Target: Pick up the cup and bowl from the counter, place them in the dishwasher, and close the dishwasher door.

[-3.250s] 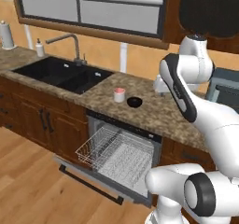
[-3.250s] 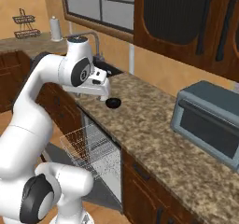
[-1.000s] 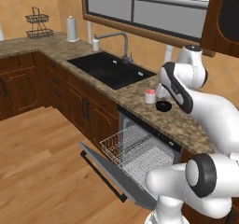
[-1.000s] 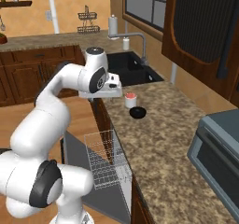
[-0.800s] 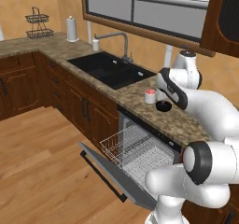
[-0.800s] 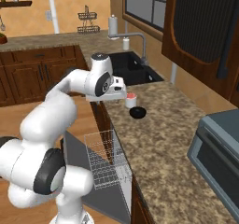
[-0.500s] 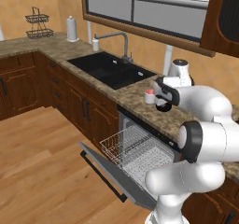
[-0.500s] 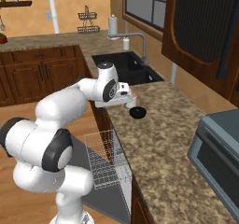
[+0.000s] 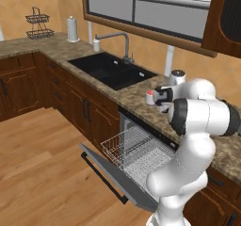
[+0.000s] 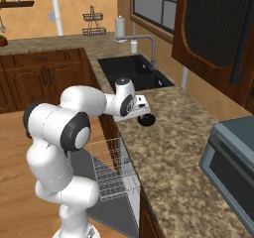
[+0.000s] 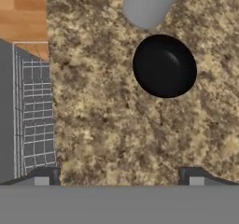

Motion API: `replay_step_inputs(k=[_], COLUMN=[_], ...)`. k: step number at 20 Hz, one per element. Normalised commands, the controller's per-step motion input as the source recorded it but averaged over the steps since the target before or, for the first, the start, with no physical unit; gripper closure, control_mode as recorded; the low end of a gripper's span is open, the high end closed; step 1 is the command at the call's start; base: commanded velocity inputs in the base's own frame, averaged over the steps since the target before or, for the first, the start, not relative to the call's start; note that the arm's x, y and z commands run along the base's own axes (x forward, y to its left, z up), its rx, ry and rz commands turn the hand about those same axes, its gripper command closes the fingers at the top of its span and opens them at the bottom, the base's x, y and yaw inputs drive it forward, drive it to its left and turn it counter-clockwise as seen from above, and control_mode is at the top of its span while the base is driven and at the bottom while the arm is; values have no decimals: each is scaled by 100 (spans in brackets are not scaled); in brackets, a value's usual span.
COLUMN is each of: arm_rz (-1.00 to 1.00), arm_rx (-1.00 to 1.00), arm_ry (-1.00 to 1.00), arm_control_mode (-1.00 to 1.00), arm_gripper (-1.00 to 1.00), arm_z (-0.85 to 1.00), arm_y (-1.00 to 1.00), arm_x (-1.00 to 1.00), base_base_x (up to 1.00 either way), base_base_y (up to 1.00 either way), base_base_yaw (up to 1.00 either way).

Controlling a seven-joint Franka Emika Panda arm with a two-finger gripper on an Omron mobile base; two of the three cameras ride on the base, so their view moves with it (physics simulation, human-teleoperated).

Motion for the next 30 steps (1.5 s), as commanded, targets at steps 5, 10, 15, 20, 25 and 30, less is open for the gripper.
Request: replay_step_inputs(k=[5,10,15,20,25,30], arm_rz=[14,11,7,1,0,0], arm_rx=[0,0,0,0,0,0], arm_ry=[0,0,0,0,0,0], arm_control_mode=[-100,-100,-100,-100,-100,-100], arm_gripper=[-100,-100,-100,-100,-100,-100], arm_z=[-33,-26,-29,-29,-31,-31], arm_y=[-8,-4,-11,-14,0,0], arm_x=[47,52,54,39,41,37], base_base_x=[0,0,0,0,0,0], base_base_y=[0,0,0,0,0,0], base_base_yaw=[0,0,0,0,0,0])
